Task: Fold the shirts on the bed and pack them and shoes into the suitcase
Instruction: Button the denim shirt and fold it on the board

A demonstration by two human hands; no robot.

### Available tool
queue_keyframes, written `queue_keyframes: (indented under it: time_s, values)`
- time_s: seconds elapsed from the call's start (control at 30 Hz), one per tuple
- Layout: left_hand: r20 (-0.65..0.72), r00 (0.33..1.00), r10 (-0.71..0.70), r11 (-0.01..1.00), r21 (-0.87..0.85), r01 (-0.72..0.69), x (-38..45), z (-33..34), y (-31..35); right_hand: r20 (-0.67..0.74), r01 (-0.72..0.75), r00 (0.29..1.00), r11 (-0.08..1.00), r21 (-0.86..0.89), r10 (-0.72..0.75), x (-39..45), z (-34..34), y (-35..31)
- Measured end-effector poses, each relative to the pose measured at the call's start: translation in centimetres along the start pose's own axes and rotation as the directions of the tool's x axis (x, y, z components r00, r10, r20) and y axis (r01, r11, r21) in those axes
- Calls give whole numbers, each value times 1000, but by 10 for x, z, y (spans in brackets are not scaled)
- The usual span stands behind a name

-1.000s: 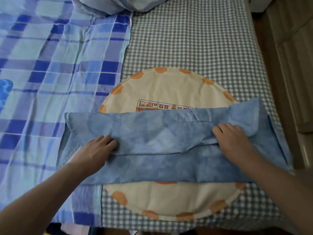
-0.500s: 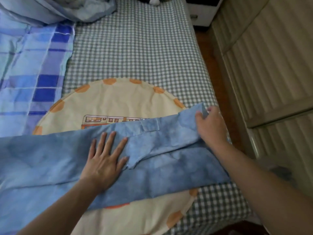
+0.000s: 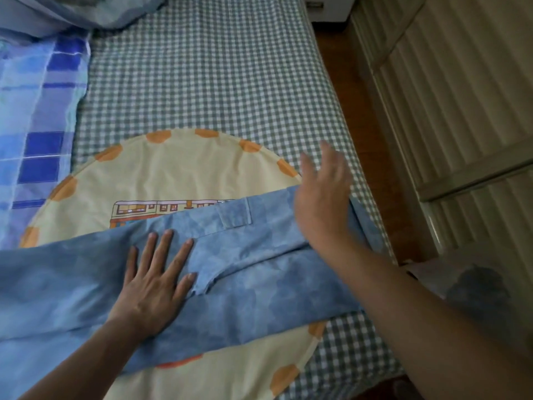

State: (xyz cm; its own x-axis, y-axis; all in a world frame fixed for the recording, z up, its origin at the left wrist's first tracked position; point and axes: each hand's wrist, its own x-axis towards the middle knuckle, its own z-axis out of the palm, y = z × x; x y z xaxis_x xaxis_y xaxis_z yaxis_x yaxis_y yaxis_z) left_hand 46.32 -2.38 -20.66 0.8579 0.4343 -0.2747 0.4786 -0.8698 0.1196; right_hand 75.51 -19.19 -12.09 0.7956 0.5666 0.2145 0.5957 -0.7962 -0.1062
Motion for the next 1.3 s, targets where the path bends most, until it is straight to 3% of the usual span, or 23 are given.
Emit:
queue_keyframes:
  time_s: [0.07,0.1,0.17,0.3,0.33,0.4,0.43,0.5,0.57,0.63,0.73,0.8,0.87,0.93,1.0,1.13,1.23,1.3]
  values:
    - [-11,1000,-6,1000,13,6,-2,-3,2,200,227,957,972,-59,-211,-15,18,-5]
    - [-15,1000,-12,1000,17,12,-3,-3,2,336,242,919,968,-72,-205,-21,30,6]
    - [-9,1000,-23,1000,16,23,-5,-2,2,515,111,856,991,-76,-57,-27,52,43]
    - [43,999,-15,1000,16,14,0,1,-2,627,21,777,994,-108,52,-20,64,70]
    - [57,998,-21,1000,14,21,0,0,-3,619,30,783,992,-126,55,-18,60,64]
    - [56,998,-29,999,29,28,0,0,-2,484,57,875,988,-145,21,-20,43,48]
    - [52,998,-28,999,34,26,0,0,-2,391,93,919,989,-114,-42,-26,31,37]
    - [64,998,-19,999,29,17,0,0,-1,278,231,935,973,-5,-220,-52,17,16]
    - [64,998,-26,999,33,23,1,1,0,336,300,893,952,52,-300,-85,26,10]
    - [70,997,-28,999,35,25,2,2,0,456,298,848,955,7,-268,-101,46,25]
    - [103,995,-9,998,56,3,6,-5,1,532,257,826,965,-58,-187,-104,57,36]
    - [115,993,-4,998,58,-3,6,-8,2,512,168,852,983,-77,-105,-99,46,15]
    - [87,996,-26,998,54,22,3,-7,9,398,61,916,998,-15,-50,-91,36,-26]
    - [76,996,-46,999,33,44,1,-16,20,280,79,951,981,179,-127,-80,36,-81]
    - [53,998,-38,999,29,36,1,-27,20,263,125,941,943,308,-211,-75,49,-137]
    - [-23,999,-27,998,61,28,1,-43,-44,329,121,927,973,197,-182,-94,88,-178]
    - [3,967,-255,966,41,255,-22,-27,-130,290,170,937,979,110,-195,-100,104,-174]
    - [59,877,-477,876,-40,480,-45,-16,-184,279,170,941,981,91,-189,-101,108,-176]
